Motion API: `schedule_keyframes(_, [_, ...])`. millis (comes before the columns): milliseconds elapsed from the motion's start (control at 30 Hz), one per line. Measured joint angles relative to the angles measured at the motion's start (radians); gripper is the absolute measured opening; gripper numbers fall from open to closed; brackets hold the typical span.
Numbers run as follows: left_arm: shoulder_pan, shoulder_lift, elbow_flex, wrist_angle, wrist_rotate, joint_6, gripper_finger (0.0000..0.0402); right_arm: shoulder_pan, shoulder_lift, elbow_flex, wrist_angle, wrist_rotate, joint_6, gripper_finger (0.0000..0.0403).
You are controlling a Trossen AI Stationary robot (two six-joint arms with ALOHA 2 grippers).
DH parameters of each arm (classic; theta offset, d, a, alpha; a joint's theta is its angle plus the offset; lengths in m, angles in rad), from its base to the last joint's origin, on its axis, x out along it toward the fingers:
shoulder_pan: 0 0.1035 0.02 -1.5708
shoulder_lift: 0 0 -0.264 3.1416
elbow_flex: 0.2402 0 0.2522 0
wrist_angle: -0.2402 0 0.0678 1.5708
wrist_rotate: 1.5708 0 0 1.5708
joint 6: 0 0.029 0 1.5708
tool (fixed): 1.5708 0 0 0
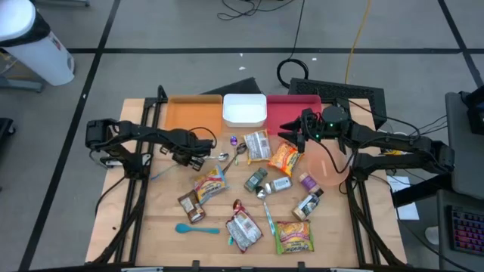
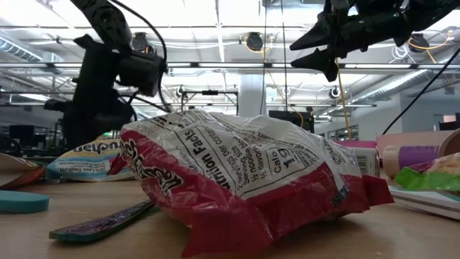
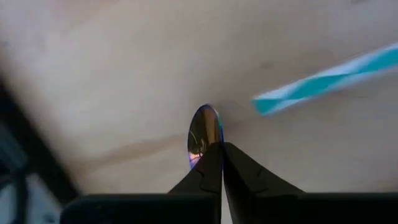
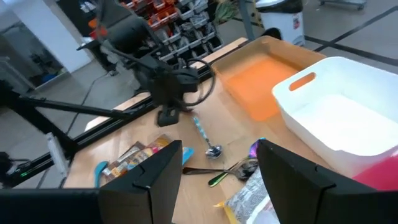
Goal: Pick & Place Food Item
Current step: Put the violet spoon into the red bin
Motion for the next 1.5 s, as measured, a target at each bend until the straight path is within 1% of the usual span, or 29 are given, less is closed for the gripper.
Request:
schedule_keyframes(67, [-0.001,-0.01,0.026,0.003,0.004,0.026,0.0005,0.0,0.0,0.0,0.0,0.024,0.0,0.0201])
schedule_keyframes(300, [0.014,-0.03,0.16,-0.008,-0.009,0.121,0.0004,0.0,0.0,0.0,0.001,0.023,0.0,0.0201])
schedule_keyframes(633, [0.037,-0.029,0.375,-0.023,-0.073,0.227,0.0003,0.001,0.0,0.0,0.001,0.02,0.005,0.0201])
schedule_keyframes(733, [0.045,-0.029,0.446,0.014,-0.08,0.271,0.0003,0.001,0.0,0.0,0.011,0.019,0.044,0.0201])
schedule_keyframes(833, [0.056,-0.03,0.51,0.095,-0.068,0.317,0.0003,0.001,0.0,0.0,0.033,0.019,0.091,0.0201])
schedule_keyframes(1000, [0.094,-0.03,0.561,0.32,0.05,0.394,0.0003,0.001,0.0,0.0,0.111,0.016,0.164,0.0201])
schedule_keyframes(1167, [0.145,-0.03,0.562,0.551,0.234,0.403,0.0002,0.001,0.0,0.0,0.173,0.015,0.222,0.0201])
schedule_keyframes(1333, [0.182,-0.029,0.562,0.698,0.36,0.413,0.0002,0.001,0.0,0.0,0.188,-0.014,0.276,0.0205])
schedule_keyframes(1433, [0.194,-0.029,0.562,0.792,0.437,0.425,0.0003,0.002,0.0,0.0,0.188,-0.024,0.304,0.0216])
schedule_keyframes(1500, [0.199,-0.029,0.562,0.843,0.471,0.411,0.0002,0.002,0.007,0.0,0.195,-0.037,0.316,0.0226])
